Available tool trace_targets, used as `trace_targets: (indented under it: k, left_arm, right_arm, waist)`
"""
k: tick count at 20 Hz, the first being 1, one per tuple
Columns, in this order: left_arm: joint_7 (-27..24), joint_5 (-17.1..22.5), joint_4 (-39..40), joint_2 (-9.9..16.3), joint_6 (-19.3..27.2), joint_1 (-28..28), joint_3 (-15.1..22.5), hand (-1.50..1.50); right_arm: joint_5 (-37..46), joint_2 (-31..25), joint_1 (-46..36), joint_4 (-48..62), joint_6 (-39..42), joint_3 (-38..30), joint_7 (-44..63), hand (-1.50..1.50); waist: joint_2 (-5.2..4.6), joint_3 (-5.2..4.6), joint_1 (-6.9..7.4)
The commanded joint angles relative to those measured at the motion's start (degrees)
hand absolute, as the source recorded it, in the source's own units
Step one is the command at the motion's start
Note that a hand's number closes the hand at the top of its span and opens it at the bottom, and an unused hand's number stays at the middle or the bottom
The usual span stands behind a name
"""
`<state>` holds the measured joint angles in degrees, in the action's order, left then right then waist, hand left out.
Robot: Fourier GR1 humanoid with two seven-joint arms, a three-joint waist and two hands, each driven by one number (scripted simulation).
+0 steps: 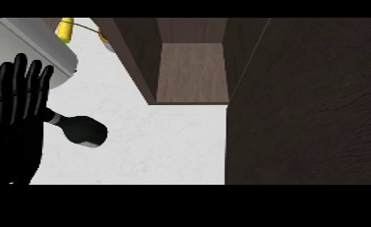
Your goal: Pick up the wine, place it into the cabinet and close the cabinet
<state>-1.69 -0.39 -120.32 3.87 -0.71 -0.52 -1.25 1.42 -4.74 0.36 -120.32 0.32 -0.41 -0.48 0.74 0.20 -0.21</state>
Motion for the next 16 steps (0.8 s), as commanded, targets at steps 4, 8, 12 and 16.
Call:
trace_targets:
  k: [4, 8, 12, 16]
  left_arm:
    - [3.8, -9.0, 1.0, -2.1, 4.8, 4.3, 4.6, -1.50]
    - [6.8, 4.7, 2.4, -3.7, 10.0, 3.3, 0.3, -1.50]
    - [17.2, 4.3, -7.5, -3.8, 14.7, 3.5, 2.1, -1.50]
    - [28.2, -3.4, -16.9, -3.8, 19.2, 4.9, 7.3, -1.50]
  right_arm:
    - [-1.5, 0.3, 3.1, -5.2, 1.6, 0.7, 1.8, -1.50]
    - [-11.7, -0.1, 7.2, -6.7, 11.7, 10.6, 5.0, -1.50]
    - [-17.6, -2.5, 11.8, -12.7, 14.2, 9.8, 7.8, -1.50]
    - [-19.5, -3.0, 11.3, -15.4, 13.4, 9.0, 11.6, -1.50]
  waist:
    - [-0.70, -0.19, -0.03]
    - [-0.47, -0.21, 0.44]
    - [-0.36, -0.13, 0.14]
    - [-0.54, -0.14, 0.15]
